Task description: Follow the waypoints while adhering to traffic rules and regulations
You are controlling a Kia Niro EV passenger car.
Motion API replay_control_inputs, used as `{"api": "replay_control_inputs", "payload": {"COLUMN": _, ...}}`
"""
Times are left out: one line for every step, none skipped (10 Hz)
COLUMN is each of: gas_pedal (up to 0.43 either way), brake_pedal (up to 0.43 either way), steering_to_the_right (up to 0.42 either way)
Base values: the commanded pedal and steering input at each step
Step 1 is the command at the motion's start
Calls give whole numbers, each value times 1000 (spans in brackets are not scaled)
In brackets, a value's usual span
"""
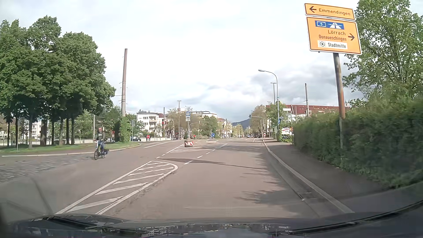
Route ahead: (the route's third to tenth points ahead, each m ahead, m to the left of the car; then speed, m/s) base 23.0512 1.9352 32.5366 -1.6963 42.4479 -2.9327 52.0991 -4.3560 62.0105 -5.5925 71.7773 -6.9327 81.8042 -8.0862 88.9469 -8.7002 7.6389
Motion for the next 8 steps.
{"api": "replay_control_inputs", "payload": {"gas_pedal": 87, "brake_pedal": 0, "steering_to_the_right": 18}}
{"api": "replay_control_inputs", "payload": {"gas_pedal": 87, "brake_pedal": 0, "steering_to_the_right": 18}}
{"api": "replay_control_inputs", "payload": {"gas_pedal": 87, "brake_pedal": 0, "steering_to_the_right": 18}}
{"api": "replay_control_inputs", "payload": {"gas_pedal": 87, "brake_pedal": 0, "steering_to_the_right": 18}}
{"api": "replay_control_inputs", "payload": {"gas_pedal": 87, "brake_pedal": 0, "steering_to_the_right": 18}}
{"api": "replay_control_inputs", "payload": {"gas_pedal": 87, "brake_pedal": 0, "steering_to_the_right": 18}}
{"api": "replay_control_inputs", "payload": {"gas_pedal": 87, "brake_pedal": 0, "steering_to_the_right": 18}}
{"api": "replay_control_inputs", "payload": {"gas_pedal": 87, "brake_pedal": 0, "steering_to_the_right": 18}}
